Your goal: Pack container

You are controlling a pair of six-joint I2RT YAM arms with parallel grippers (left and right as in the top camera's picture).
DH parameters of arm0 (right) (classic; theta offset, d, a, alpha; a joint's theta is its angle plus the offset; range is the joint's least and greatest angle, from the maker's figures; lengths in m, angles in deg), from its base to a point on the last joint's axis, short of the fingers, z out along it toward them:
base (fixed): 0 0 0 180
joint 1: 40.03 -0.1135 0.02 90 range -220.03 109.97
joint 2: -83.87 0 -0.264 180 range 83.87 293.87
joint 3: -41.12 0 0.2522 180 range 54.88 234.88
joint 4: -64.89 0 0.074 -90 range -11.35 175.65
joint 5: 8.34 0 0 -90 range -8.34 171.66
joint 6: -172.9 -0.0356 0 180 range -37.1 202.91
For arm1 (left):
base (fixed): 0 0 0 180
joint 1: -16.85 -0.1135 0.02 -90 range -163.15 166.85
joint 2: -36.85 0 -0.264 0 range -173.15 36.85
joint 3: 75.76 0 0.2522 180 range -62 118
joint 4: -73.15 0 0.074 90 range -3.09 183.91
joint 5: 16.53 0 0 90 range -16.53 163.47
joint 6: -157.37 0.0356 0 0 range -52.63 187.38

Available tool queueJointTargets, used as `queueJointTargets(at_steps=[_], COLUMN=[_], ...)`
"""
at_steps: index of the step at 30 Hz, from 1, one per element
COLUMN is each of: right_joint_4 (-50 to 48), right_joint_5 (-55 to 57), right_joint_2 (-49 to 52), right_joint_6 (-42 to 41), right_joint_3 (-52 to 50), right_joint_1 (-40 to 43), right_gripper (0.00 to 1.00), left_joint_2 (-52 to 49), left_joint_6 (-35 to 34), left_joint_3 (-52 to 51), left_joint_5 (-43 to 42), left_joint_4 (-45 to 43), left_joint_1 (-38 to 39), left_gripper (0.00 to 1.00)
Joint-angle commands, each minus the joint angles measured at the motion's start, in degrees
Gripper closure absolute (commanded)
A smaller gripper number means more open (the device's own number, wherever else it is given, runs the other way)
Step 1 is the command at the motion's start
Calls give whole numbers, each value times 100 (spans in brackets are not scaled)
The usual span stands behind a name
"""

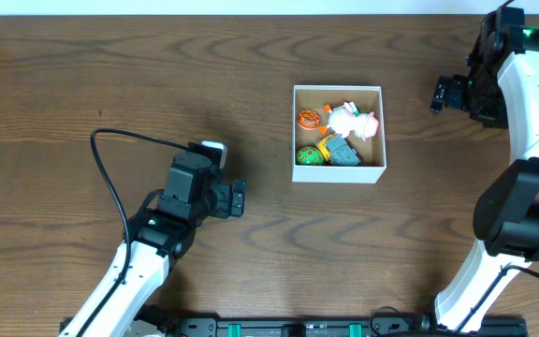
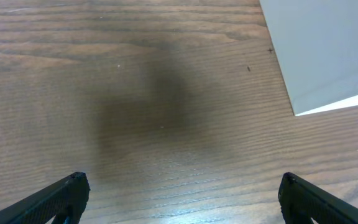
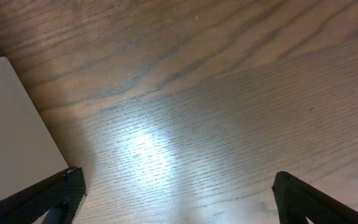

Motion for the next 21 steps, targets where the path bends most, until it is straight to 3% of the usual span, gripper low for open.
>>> queueJointTargets(at_steps=[1, 9, 21], right_joint_4=[0, 0, 2], right_joint_5=[20, 17, 17], right_joint_2=[-57, -57, -57], right_joint_6=[-61, -61, -61], right_joint_3=[-7, -4, -4], right_joint_1=[31, 33, 33], right_gripper=[1, 1, 1], left_joint_2=[144, 1738, 4013], left_joint_6=[240, 761, 221], left_joint_3=[-81, -809, -2409], left_joint_5=[-125, -120, -127], left_joint_4=[-20, -286, -1217], left_joint_1=[-9, -116, -1316], left_gripper=[2, 2, 2])
